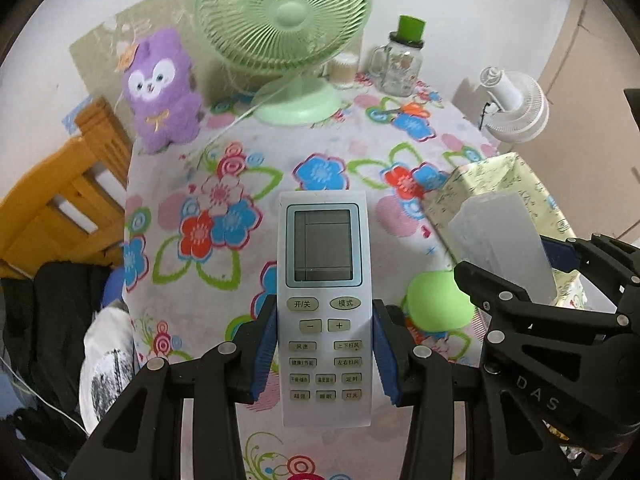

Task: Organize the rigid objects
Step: 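Lift the remote and the clear container and carry them over the fabric box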

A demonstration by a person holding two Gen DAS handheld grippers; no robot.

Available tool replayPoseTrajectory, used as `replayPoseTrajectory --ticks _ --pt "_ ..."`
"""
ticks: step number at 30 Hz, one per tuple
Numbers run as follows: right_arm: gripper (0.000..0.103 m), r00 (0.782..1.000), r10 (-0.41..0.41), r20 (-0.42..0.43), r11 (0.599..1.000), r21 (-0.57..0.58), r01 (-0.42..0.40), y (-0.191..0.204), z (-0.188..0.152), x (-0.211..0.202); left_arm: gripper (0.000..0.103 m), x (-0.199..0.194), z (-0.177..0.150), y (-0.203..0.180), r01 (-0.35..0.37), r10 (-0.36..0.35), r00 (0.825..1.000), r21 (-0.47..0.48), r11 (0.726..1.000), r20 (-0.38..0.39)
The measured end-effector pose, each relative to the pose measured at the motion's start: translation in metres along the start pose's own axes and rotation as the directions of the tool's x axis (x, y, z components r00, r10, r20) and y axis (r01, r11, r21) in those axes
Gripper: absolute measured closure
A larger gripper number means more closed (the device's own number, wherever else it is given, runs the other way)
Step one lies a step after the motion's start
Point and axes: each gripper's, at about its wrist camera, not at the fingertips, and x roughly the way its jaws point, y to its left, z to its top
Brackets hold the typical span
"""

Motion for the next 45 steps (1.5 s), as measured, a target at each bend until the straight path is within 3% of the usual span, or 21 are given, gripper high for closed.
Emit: replayPoseTrajectory --ticks 15,31,45 --pt "0.042 0.999 0.018 0.027 1.0 -0.014 -0.018 -0.069 0.012 -0.021 0.058 -0.01 0.031 -0.064 -0.018 0.018 0.999 -0.005 1.0 0.037" --pt "0.042 1.0 0.016 0.0 0.999 0.042 -0.016 -0.161 0.014 -0.008 0.058 0.019 0.062 -0.14 0.045 -0.045 0.999 0.023 0.999 0.024" --pt "0.042 0.999 -0.004 -0.037 0.997 0.082 0.007 -0.227 0.012 0.012 0.058 0.06 0.078 -0.197 0.089 -0.087 0.995 0.06 0.994 -0.048"
